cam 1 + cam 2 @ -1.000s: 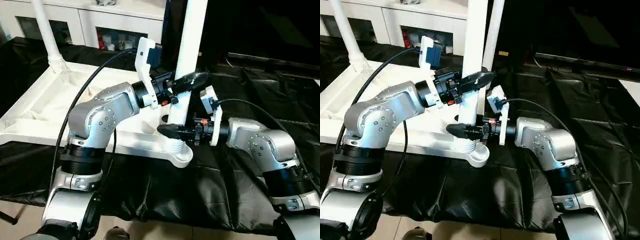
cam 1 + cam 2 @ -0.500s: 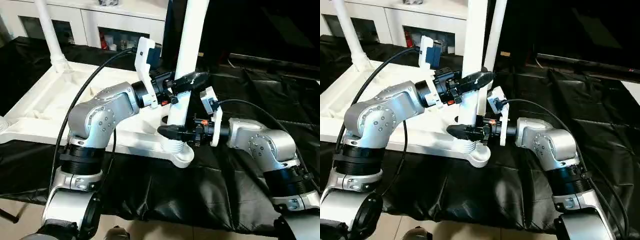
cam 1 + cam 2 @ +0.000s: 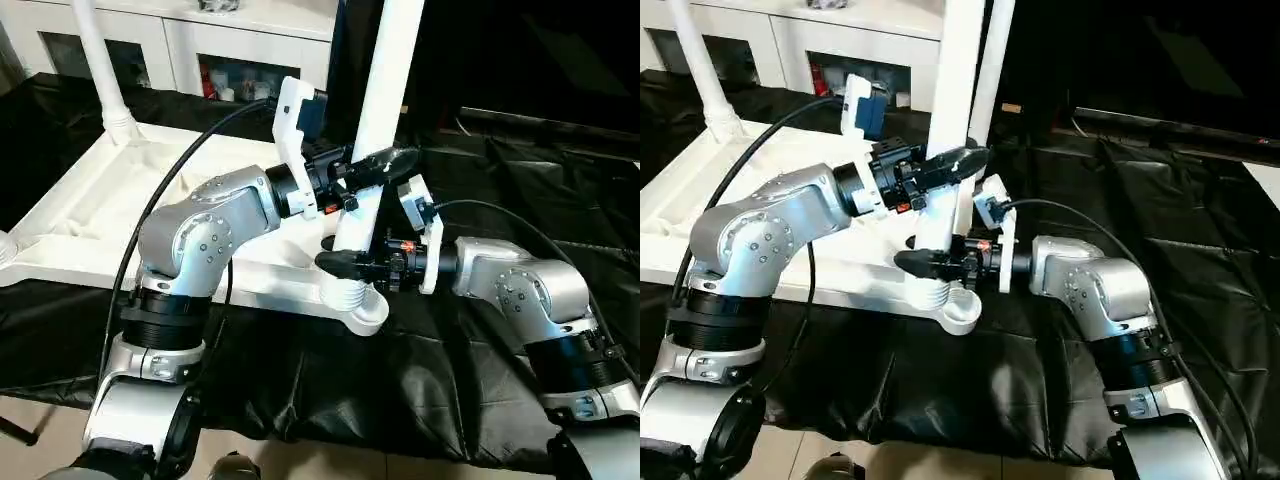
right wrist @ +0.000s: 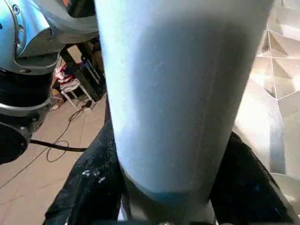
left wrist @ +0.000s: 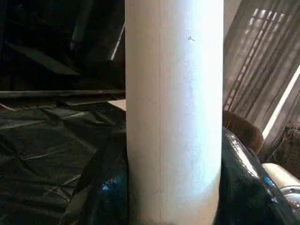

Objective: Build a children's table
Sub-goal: Pick table leg

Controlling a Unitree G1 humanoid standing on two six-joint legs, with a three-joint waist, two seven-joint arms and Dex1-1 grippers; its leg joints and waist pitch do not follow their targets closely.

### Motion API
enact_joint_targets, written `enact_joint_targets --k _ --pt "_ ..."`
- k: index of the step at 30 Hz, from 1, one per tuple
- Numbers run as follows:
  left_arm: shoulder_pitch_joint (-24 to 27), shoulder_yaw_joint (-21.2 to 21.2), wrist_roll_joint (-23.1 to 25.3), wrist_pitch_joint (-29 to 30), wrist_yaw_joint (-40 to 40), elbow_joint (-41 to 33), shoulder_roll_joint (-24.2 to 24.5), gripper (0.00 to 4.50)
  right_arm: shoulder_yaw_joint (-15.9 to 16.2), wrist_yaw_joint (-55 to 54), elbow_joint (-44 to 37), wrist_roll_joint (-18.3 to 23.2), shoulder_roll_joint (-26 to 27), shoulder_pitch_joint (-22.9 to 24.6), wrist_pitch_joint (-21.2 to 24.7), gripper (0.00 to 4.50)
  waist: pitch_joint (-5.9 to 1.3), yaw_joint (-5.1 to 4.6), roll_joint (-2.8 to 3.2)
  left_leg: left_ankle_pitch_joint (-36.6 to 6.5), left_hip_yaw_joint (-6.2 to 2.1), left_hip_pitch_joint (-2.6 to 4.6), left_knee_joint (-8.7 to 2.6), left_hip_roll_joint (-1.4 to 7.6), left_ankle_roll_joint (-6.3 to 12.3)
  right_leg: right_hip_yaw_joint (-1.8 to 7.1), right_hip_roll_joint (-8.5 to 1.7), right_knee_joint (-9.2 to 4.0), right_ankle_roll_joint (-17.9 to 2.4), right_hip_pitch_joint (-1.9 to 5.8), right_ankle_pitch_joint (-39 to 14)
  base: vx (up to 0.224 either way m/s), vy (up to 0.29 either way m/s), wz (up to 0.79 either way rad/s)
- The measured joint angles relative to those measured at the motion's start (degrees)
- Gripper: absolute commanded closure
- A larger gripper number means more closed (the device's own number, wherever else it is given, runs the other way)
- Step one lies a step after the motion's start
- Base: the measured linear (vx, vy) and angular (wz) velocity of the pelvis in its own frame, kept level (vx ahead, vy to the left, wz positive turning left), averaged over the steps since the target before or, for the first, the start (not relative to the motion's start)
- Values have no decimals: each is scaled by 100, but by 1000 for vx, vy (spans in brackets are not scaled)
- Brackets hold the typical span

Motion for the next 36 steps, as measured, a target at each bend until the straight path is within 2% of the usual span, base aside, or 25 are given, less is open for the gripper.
enact_joint_targets --k 4,6,9,11,15,18,21,23,25,28,33,36 --pt "0 15 -8 28 57 -1 -12 265 3 5 4 -18 0 0 -17 254 0 0 0 0 0 0 0 0 0 0 0 0 0 0 0 0 0 0" --pt "0 109 -64 135 110 10 -53 195 3 3 2 -18 1 1 -22 255 0 -3 1 0 0 1 1 0 -1 0 0 2 -3 0 2 0 0 0" --pt "0 209 -171 145 108 35 -81 185 1 -53 -2 -17 3 1 -38 256 0 -2 1 1 -1 1 1 0 -1 0 0 3 -3 0 2 0 0 0" --pt "1 292 -197 8 93 28 -95 154 -11 -112 0 -29 24 15 -70 257 0 -4 1 1 -1 1 1 0 -1 0 0 3 -5 0 3 0 0 0" --pt "61 562 -293 -478 -49 -184 -154 152 -162 -356 14 -99 222 37 -393 257 0 -13 3 1 -2 2 1 0 -2 -1 0 2 -5 0 3 0 0 0" --pt "183 580 -282 -771 -244 -198 -59 152 -310 -568 11 -110 309 83 -540 257 -2 -18 6 1 -1 2 1 0 -2 -1 0 2 -3 0 2 0 0 0" --pt "353 522 -130 -989 -567 -179 318 152 -308 -880 -98 -333 317 314 -806 257 -2 -23 11 1 -1 5 0 0 -2 1 0 2 -2 1 1 0 0 0" --pt "482 326 154 -1109 -778 -62 684 152 -310 -1108 -96 -563 302 448 -1039 257 -3 -40 14 1 -2 6 0 0 -3 1 1 2 4 1 -2 0 0 0" --pt "736 -46 600 -1386 -1113 92 1073 152 -352 -1407 -60 -754 335 540 -1271 257 -3 -62 23 3 -1 7 -1 -1 -6 2 1 2 8 1 -3 0 0 0" --pt "1100 -537 983 -1688 -1564 258 1278 152 -532 -1799 63 -933 369 616 -1535 257 -2 -66 24 4 -1 4 -1 -1 -7 3 0 1 9 1 -3 0 0 0" --pt "1245 -1393 1596 -2369 -2229 379 1618 152 -593 -2020 75 -1143 298 894 -1778 257 -6 -106 45 3 -2 12 -6 -1 -7 3 0 3 8 3 -3 0 0 0" --pt "1246 -1825 2046 -2777 -2440 860 1648 187 -542 -2062 58 -1254 289 1056 -1810 257 -6 -146 67 3 -1 13 -6 -1 -8 4 1 5 7 2 -2 0 0 0"
